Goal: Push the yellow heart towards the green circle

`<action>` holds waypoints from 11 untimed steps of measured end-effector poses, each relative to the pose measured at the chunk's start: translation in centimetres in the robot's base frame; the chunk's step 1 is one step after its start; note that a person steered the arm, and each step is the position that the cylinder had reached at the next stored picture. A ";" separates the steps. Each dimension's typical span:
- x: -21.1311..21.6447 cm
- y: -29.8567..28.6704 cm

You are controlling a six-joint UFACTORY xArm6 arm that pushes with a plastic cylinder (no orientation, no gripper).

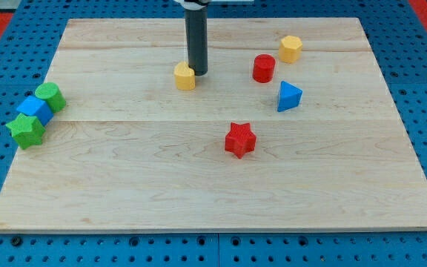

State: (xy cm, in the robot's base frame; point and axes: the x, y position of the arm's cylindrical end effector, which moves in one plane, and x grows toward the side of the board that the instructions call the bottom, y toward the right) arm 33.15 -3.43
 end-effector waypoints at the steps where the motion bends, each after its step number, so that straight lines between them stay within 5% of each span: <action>1: 0.0 -1.2; 6: 1.8 0.4; 11: 1.8 -7.6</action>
